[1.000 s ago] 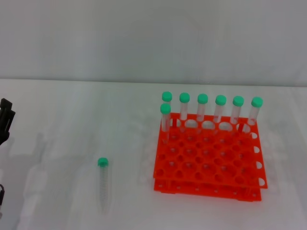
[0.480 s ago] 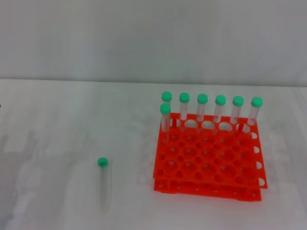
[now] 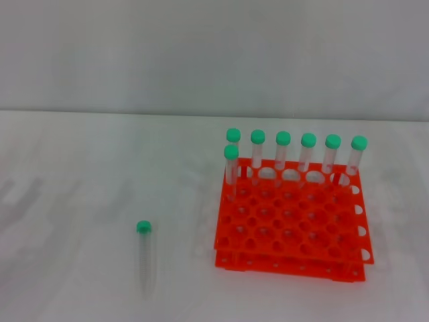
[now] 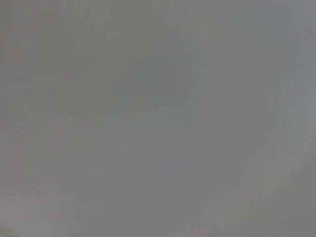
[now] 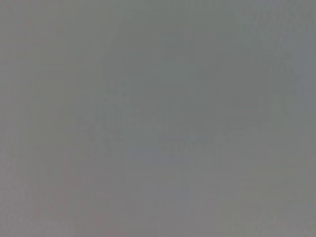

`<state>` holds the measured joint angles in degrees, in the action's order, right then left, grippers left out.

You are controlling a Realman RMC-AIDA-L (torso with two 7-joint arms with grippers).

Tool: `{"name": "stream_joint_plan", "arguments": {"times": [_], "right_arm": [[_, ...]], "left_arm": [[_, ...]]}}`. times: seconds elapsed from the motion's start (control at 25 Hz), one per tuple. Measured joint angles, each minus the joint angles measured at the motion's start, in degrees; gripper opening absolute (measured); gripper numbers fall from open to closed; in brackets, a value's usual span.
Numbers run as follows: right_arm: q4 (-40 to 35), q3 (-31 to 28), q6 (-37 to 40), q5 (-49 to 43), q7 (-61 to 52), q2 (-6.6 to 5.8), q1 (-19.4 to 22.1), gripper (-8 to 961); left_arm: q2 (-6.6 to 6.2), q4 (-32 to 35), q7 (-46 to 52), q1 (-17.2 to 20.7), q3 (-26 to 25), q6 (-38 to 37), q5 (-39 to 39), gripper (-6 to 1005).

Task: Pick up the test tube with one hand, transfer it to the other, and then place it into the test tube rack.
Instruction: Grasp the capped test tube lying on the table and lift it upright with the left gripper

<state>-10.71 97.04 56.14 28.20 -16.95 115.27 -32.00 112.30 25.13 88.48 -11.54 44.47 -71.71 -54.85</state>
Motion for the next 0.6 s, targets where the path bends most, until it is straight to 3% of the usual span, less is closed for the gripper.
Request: {"name": "stream_joint_plan", "arguments": {"times": [0.12, 0.28, 0.36, 0.48, 0.6], "right_arm": [[-0.01, -0.01, 0.09, -0.08, 0.14, 0.03, -0.13, 795], [0.01, 0.0, 0.12, -0.32, 0.15, 0.11, 0.04, 796], [0.04, -0.02, 0.11, -0.3, 0.15, 0.12, 0.33, 796], [0.1, -0.01, 0.11, -0.31, 0.17, 0.13, 0.58, 796], [0.16, -0.01, 0.09, -0.33, 0.17, 0.14, 0.6, 796]], "left_arm": [[-2.98, 6.53, 14.67, -0.01, -0.02, 0.73, -11.92, 875], [-5.25, 16.64, 35.55, -1.15, 0.04, 0.27, -29.6, 875], [-6.31, 21.58, 49.51, -2.97, 0.05, -0.81, -42.07, 876], [-7.25, 25.59, 61.33, -6.68, -0.2, -4.68, -54.1, 876], [-9.09, 26.41, 67.13, -10.91, -0.41, -9.98, -60.29, 876]]}}
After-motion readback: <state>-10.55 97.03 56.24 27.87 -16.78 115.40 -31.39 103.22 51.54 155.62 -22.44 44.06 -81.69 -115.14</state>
